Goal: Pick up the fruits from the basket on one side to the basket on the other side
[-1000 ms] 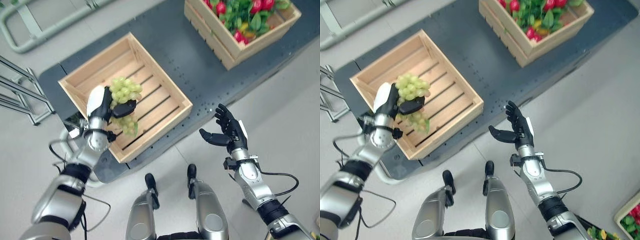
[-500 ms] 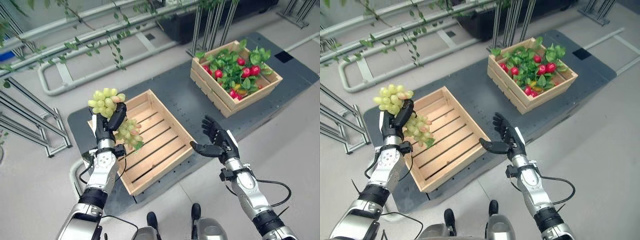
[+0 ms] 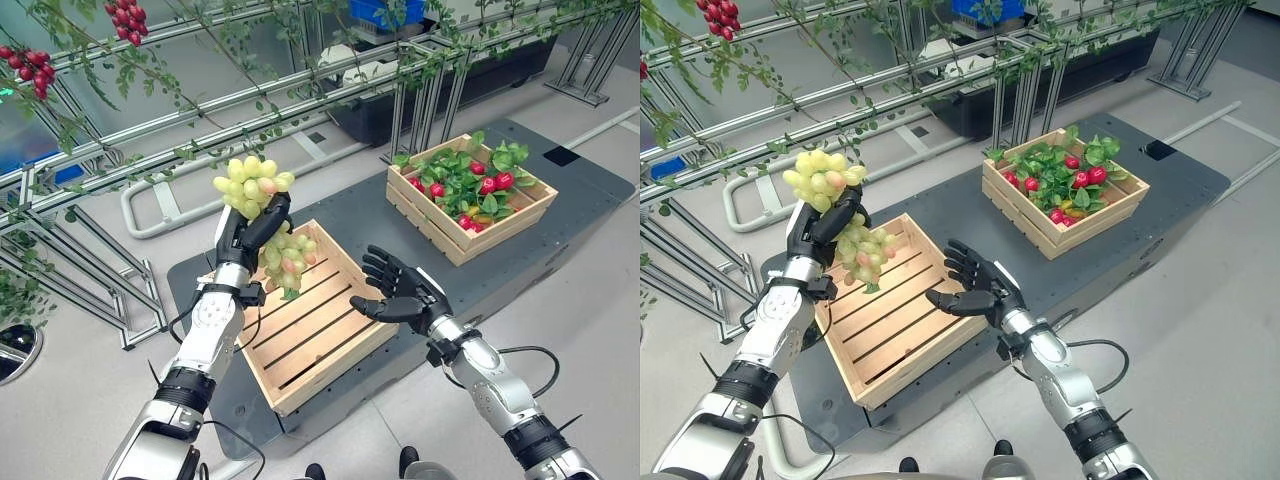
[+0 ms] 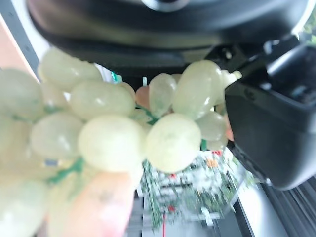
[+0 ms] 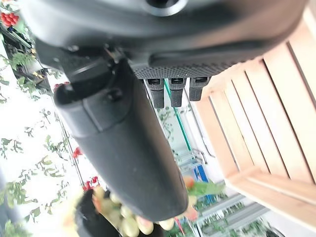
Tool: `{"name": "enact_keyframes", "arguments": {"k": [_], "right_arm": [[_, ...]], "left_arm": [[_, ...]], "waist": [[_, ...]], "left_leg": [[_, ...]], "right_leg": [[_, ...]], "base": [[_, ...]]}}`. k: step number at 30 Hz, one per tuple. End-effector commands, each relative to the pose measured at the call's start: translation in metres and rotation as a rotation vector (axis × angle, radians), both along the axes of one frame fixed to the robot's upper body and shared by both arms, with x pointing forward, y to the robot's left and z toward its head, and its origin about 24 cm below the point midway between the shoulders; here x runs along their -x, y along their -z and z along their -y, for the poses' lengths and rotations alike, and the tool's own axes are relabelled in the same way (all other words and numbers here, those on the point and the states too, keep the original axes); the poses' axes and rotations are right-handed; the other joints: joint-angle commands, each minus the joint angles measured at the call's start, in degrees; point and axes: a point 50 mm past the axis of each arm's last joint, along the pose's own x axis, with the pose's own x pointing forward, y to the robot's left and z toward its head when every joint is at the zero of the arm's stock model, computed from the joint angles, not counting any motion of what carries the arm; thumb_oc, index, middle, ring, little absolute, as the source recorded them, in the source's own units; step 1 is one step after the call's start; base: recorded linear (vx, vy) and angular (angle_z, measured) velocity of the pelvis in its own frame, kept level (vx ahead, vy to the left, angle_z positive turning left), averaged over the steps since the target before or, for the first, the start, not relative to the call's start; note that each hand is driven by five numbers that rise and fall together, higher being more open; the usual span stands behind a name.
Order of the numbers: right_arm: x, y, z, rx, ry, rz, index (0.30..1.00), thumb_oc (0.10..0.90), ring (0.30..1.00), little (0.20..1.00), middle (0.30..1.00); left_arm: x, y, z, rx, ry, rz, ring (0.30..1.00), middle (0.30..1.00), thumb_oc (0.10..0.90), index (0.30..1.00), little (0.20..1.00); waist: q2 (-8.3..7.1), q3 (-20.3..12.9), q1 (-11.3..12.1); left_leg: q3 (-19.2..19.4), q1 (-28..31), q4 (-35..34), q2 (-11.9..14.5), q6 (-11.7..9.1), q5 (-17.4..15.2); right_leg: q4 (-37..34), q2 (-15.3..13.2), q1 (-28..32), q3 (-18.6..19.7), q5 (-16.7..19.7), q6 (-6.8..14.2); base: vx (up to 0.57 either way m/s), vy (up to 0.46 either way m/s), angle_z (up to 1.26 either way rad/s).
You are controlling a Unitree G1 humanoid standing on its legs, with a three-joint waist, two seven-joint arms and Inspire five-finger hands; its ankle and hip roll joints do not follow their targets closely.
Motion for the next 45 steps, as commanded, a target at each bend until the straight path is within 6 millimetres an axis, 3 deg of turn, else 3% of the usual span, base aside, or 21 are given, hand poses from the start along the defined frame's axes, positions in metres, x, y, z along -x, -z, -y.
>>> {"name": "enact_keyframes", "arguments": {"k": [1,16,22,38,45], "right_arm": [[-0.014,-0.043,-0.031,-0.103,-0.11,0.177,0.9,0.8,0.9,0.9,0.9],[-0.019,-0.047,-0.062,-0.276,-0.169,0.077,0.9,0.8,0.9,0.9,0.9],[-0.02,-0.053,-0.071,-0.318,-0.154,0.08,0.9,0.8,0.9,0.9,0.9],[-0.016,-0.063,-0.094,-0.524,-0.262,0.054,0.9,0.8,0.9,0.9,0.9],[-0.015,-0.076,-0.095,-0.64,-0.292,0.112,0.9,0.8,0.9,0.9,0.9]], "left_arm": [[-0.012,-0.081,0.019,-0.095,0.161,0.352,0.3,0.3,0.4,0.3,0.3],[-0.008,-0.084,0.059,-0.172,0.447,0.354,0.3,0.3,0.4,0.3,0.3],[-0.006,-0.082,0.067,-0.196,0.48,0.338,0.3,0.3,0.4,0.3,0.3],[0.0,-0.063,0.095,-0.145,0.639,0.251,0.3,0.3,0.4,0.3,0.3],[-0.005,-0.048,0.09,-0.154,0.603,0.181,0.3,0.3,0.4,0.3,0.3]], "waist": [[-1.03,-7.1,1.1],[-1.53,-8.0,2.4],[-1.58,-8.1,2.7],[-2.07,-8.6,3.5],[-2.05,-8.7,3.6]], "left_leg": [[0.0,-1.0,0.1,-1.8,0.2,-3.2],[-0.8,-0.1,0.1,-1.5,0.4,-3.7],[-1.2,0.0,0.1,-1.5,0.5,-3.8],[-1.7,0.2,0.1,-1.3,0.7,-4.0],[-1.8,0.3,0.1,-1.2,0.9,-4.1]], "right_leg": [[0.1,-1.0,1.3,-0.7,-3.0,-2.3],[0.1,-0.7,2.3,-0.9,-3.3,-2.4],[0.1,-0.7,2.4,-0.9,-3.4,-2.4],[0.1,-0.6,2.5,-0.8,-3.4,-2.3],[0.1,-0.6,2.5,-0.6,-3.4,-2.3]], "base": [[0.03,-0.05,0.0],[0.01,-0.013,0.0],[0.0,0.0,0.0],[0.0,0.0,0.0],[0.0,0.0,0.0]]}}
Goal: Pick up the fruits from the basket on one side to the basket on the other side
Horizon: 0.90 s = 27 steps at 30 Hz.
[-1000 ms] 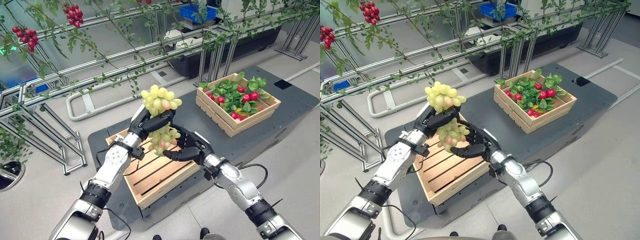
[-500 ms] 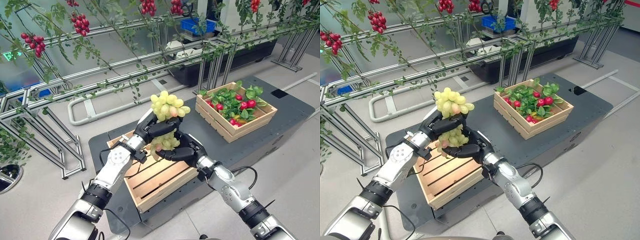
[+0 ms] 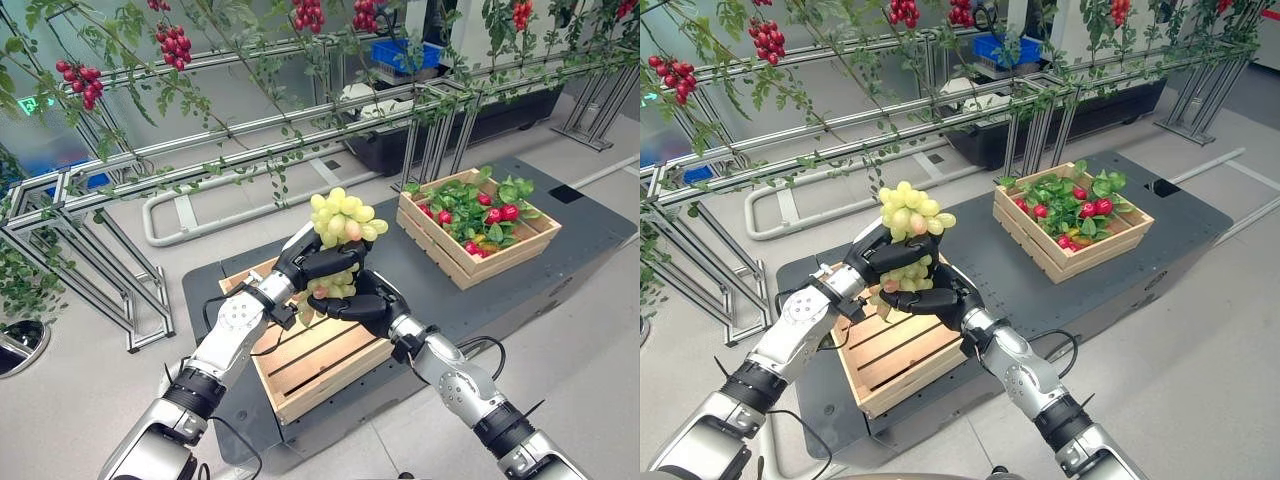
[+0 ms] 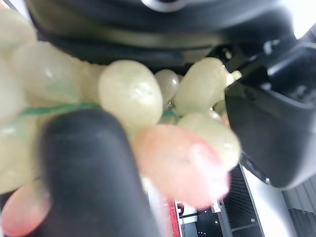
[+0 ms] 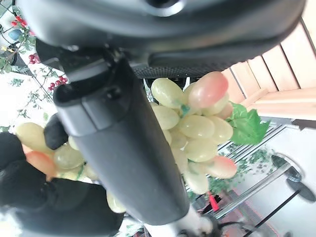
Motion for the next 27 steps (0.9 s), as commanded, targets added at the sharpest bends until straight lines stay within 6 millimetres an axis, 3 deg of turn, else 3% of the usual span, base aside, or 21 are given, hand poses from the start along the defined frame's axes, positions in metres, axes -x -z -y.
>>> {"name": "enact_keyframes", "arguments": {"k": [1,2,3,13,14,15,16,27], "right_arm": [[-0.015,-0.072,-0.041,-0.355,-0.1,0.279,0.867,0.778,0.867,0.867,0.867],[-0.014,-0.072,-0.041,-0.386,-0.104,0.278,0.34,0.427,0.34,0.34,0.34],[-0.014,-0.072,-0.041,-0.39,-0.103,0.277,0.3,0.4,0.3,0.3,0.3],[-0.016,-0.065,-0.038,-0.404,-0.067,0.242,0.3,0.4,0.3,0.3,0.3],[-0.016,-0.065,-0.038,-0.4,-0.068,0.242,0.3,0.4,0.3,0.3,0.3],[-0.016,-0.065,-0.038,-0.398,-0.069,0.241,0.3,0.4,0.3,0.3,0.3],[-0.016,-0.064,-0.038,-0.398,-0.068,0.24,0.3,0.4,0.3,0.3,0.3],[-0.018,-0.06,-0.033,-0.398,-0.037,0.221,0.3,0.4,0.3,0.3,0.3]], "left_arm": [[-0.02,-0.048,0.035,0.071,0.113,0.169,0.3,0.3,0.4,0.3,0.3],[-0.021,-0.044,0.034,0.076,0.094,0.15,0.3,0.3,0.4,0.3,0.3],[-0.021,-0.043,0.033,0.076,0.091,0.147,0.3,0.3,0.4,0.3,0.3],[-0.027,-0.028,0.02,0.098,-0.023,0.097,0.3,0.3,0.4,0.3,0.3],[-0.028,-0.026,0.019,0.098,-0.033,0.091,0.392,0.392,0.461,0.392,0.392],[-0.028,-0.023,0.016,0.103,-0.058,0.075,0.726,0.726,0.684,0.726,0.726],[-0.028,-0.022,0.016,0.102,-0.066,0.069,0.9,0.9,0.8,0.9,0.9],[-0.031,-0.011,0.004,0.091,-0.216,0.041,0.9,0.9,0.8,0.9,0.9]], "waist": [[-0.37,-4.9,0.4],[-0.38,-4.9,0.4],[-0.4,-5.0,0.4],[-0.57,-4.9,0.4],[-0.59,-4.9,0.4],[-0.61,-4.8,0.4],[-0.61,-4.8,0.4],[-0.89,-4.8,0.3]], "left_leg": [[-1.5,-0.5,0.1,-1.2,0.9,-4.2],[-1.5,-0.5,0.1,-1.2,0.9,-4.3],[-1.5,-0.4,0.1,-1.2,0.9,-4.3],[-1.7,-0.7,0.1,-1.0,1.0,-4.2],[-1.7,-0.7,0.1,-1.0,1.0,-4.2],[-1.7,-0.7,0.1,-1.0,1.0,-4.1],[-1.7,-0.7,0.1,-1.0,1.0,-4.1],[-1.4,-0.8,0.1,-0.7,0.9,-3.9]], "right_leg": [[0.1,-0.7,1.5,-0.4,-3.5,-2.2],[0.1,-0.8,1.6,-0.4,-3.5,-2.2],[0.1,-0.8,1.6,-0.4,-3.5,-2.2],[0.1,-0.7,1.2,-0.4,-3.5,-2.2],[0.1,-0.7,1.2,-0.4,-3.5,-2.3],[0.1,-0.7,1.2,-0.3,-3.5,-2.3],[0.1,-0.7,1.2,-0.3,-3.5,-2.3],[0.1,-0.6,1.0,-0.3,-3.4,-2.4]], "base": [[0.0,0.0,0.0],[0.0,0.0,0.0],[0.0,0.0,0.0],[0.0,0.0,0.0],[0.0,0.0,0.0],[0.0,0.0,0.0],[0.0,0.0,0.0],[0.0,0.0,0.0]]}}
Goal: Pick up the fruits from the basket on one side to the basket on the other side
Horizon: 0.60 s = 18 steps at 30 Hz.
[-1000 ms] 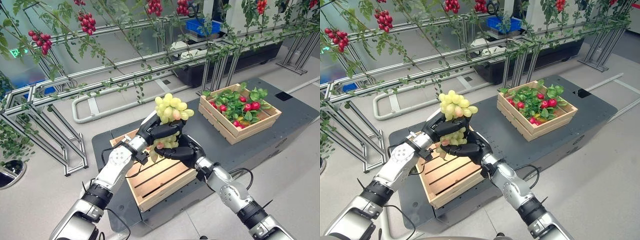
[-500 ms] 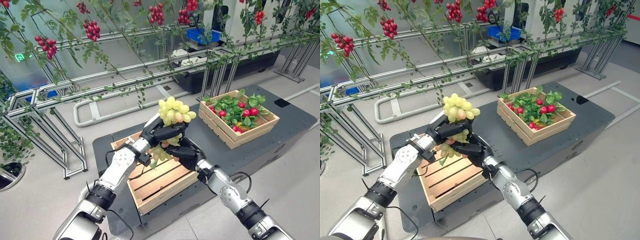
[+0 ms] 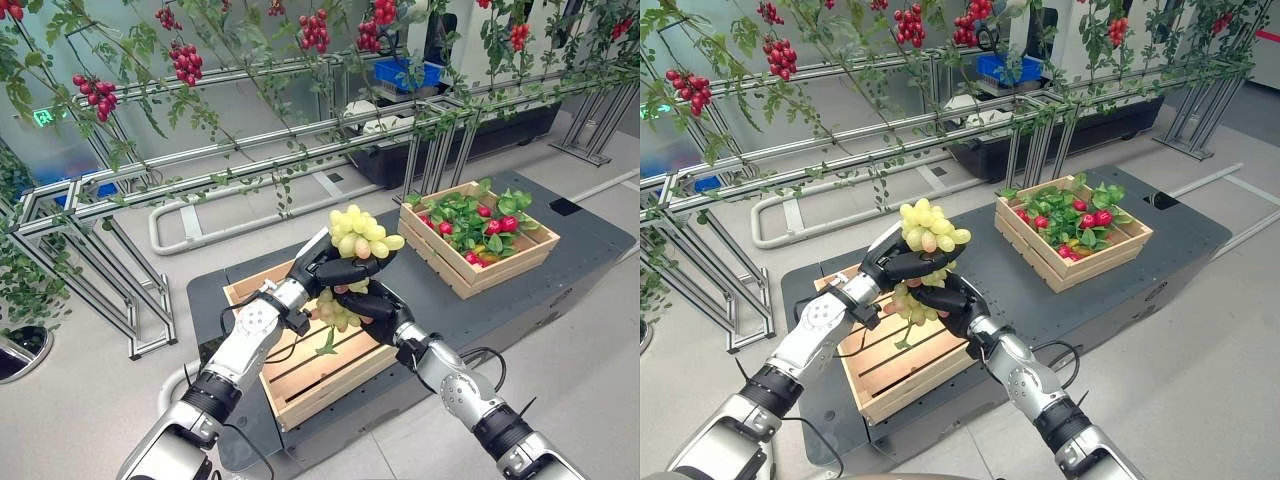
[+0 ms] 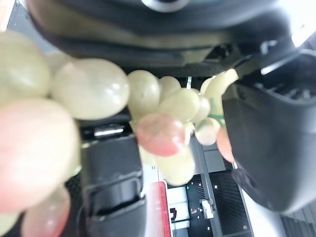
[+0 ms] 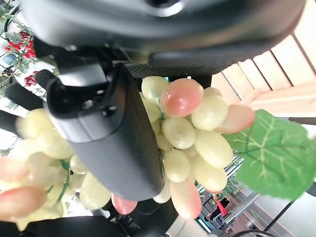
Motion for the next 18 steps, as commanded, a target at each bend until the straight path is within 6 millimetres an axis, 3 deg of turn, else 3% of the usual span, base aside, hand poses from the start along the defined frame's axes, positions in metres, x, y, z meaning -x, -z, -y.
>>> {"name": "enact_keyframes", "arguments": {"k": [1,7,18], "right_arm": [[-0.018,-0.084,-0.042,-0.368,-0.055,0.344,0.3,0.4,0.3,0.3,0.3],[-0.018,-0.078,-0.036,-0.354,-0.014,0.336,0.3,0.4,0.3,0.3,0.3],[-0.014,-0.066,-0.02,-0.347,0.031,0.31,0.3,0.4,0.3,0.3,0.3]], "left_arm": [[-0.033,-0.025,-0.02,0.024,-0.227,0.087,0.9,0.9,0.8,0.9,0.9],[-0.033,-0.019,-0.038,0.07,-0.417,0.085,0.9,0.9,0.8,0.9,0.9],[-0.028,0.016,-0.069,-0.004,-0.646,-0.027,0.9,0.9,0.8,0.9,0.9]], "waist": [[-1.26,-2.6,-0.6],[-1.38,-2.6,-1.0],[-1.08,-2.4,-2.6]], "left_leg": [[-1.3,-0.8,0.1,-0.6,0.8,-3.9],[-0.9,-0.9,0.1,-0.3,0.7,-3.7],[1.0,-0.9,0.1,0.4,0.4,-3.6]], "right_leg": [[0.1,-0.7,1.1,-0.3,-3.4,-2.4],[0.1,-0.5,0.8,0.0,-3.3,-2.4],[0.1,-0.2,-0.1,1.4,-3.1,-2.3]], "base": [[0.0,0.0,0.0],[0.0,0.0,0.0],[-0.01,-0.001,-0.07]]}}
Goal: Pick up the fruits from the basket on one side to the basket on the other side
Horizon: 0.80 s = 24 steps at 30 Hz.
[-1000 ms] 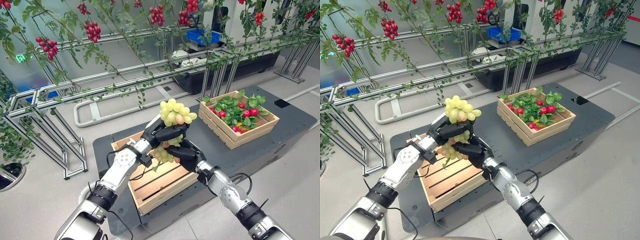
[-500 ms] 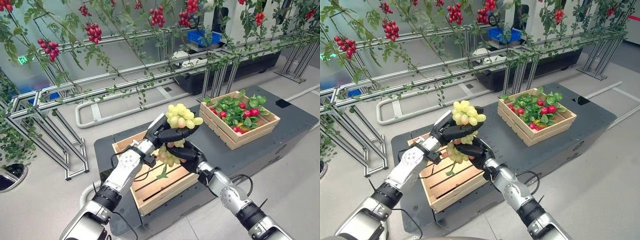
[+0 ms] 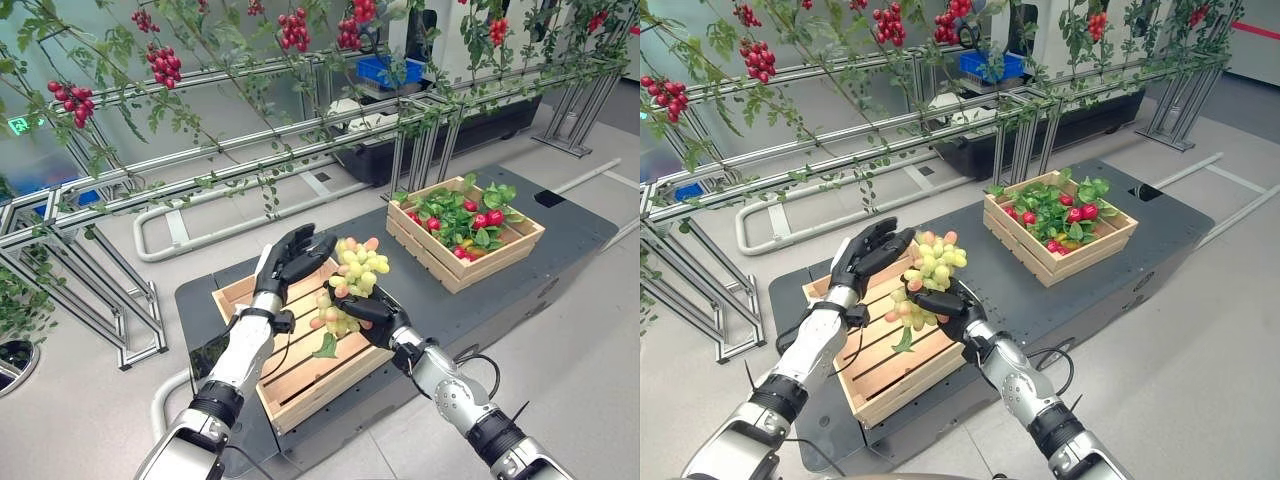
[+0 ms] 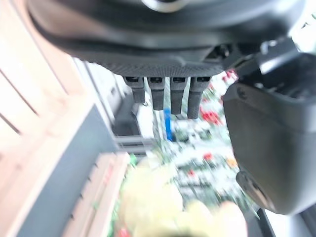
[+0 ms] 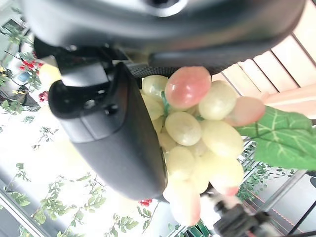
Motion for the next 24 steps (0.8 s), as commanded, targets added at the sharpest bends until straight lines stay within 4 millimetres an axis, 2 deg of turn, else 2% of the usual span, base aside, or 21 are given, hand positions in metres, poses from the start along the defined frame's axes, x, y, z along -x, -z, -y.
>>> {"name": "enact_keyframes", "arguments": {"k": [1,9,13,16,19,21,22,24], "right_arm": [[-0.019,-0.071,-0.015,-0.302,0.017,0.321,0.3,0.4,0.3,0.3,0.3],[-0.015,-0.067,0.005,-0.292,0.065,0.329,0.3,0.4,0.3,0.3,0.3],[-0.013,-0.061,0.018,-0.284,0.11,0.325,0.3,0.4,0.3,0.3,0.3],[-0.005,-0.052,0.038,-0.268,0.188,0.317,0.3,0.4,0.3,0.3,0.3],[0.0,-0.046,0.047,-0.261,0.229,0.312,0.3,0.4,0.3,0.3,0.3],[0.008,-0.038,0.059,-0.242,0.297,0.298,0.3,0.4,0.3,0.3,0.3],[0.008,-0.038,0.059,-0.242,0.297,0.298,0.3,0.4,0.3,0.3,0.3],[0.019,-0.025,0.069,-0.205,0.37,0.262,0.3,0.4,0.3,0.3,0.3]], "left_arm": [[-0.025,-0.038,-0.014,-0.068,-0.057,0.165,0.9,0.9,0.8,0.9,0.9],[-0.017,-0.027,-0.027,-0.24,-0.063,0.152,0.9,0.9,0.8,0.9,0.9],[-0.013,-0.031,-0.029,-0.224,-0.048,0.203,0.9,0.9,0.8,0.9,0.9],[-0.002,-0.038,-0.025,-0.124,-0.019,0.28,0.9,0.9,0.8,0.9,0.9],[0.005,-0.036,-0.022,-0.053,-0.008,0.29,0.9,0.9,0.8,0.9,0.9],[0.021,-0.027,-0.012,0.036,0.025,0.28,0.9,0.9,0.8,0.9,0.9],[0.021,-0.027,-0.012,0.036,0.025,0.279,0.9,0.9,0.8,0.9,0.9],[0.041,-0.012,-0.013,0.183,-0.019,0.244,0.9,0.9,0.8,0.9,0.9]], "waist": [[-1.04,-2.2,-1.3],[-0.58,-1.8,-2.7],[-0.59,-1.6,-3.1],[-0.72,-1.3,-3.3],[-0.81,-1.1,-3.3],[-1.11,-0.3,-3.1],[-1.11,-0.4,-3.1],[-1.58,0.3,-2.8]], "left_leg": [[0.7,-0.4,0.1,0.1,0.4,-3.5],[2.5,-0.1,0.1,0.6,0.2,-3.6],[2.9,0.0,0.1,0.7,0.2,-3.8],[3.3,-0.2,0.1,0.8,0.3,-3.9],[3.3,-0.3,0.1,0.9,0.3,-3.9],[3.3,-0.6,0.1,0.9,0.4,-4.0],[3.3,-0.6,0.1,0.9,0.4,-4.0],[3.3,-0.9,0.1,1.2,0.6,-4.2]], "right_leg": [[0.1,-0.3,1.3,-0.1,-3.5,-2.1],[0.1,-0.1,0.7,1.1,-3.2,-1.9],[0.1,-0.1,0.6,1.4,-3.1,-1.8],[0.1,0.1,0.1,1.8,-3.0,-1.8],[0.1,0.2,-0.2,2.0,-2.9,-1.8],[0.1,0.4,-0.6,2.1,-2.8,-1.9],[0.1,0.4,-0.6,2.1,-2.8,-1.9],[0.1,0.7,-1.1,2.1,-2.8,-2.2]], "base": [[0.0,0.0,0.0],[0.0,0.0,-0.08],[0.0,-0.006,-0.04],[-0.02,-0.039,-0.13],[-0.02,-0.062,-0.04],[-0.04,-0.103,-0.08],[-0.06,-0.136,-0.11],[-0.07,-0.201,-0.07]]}}
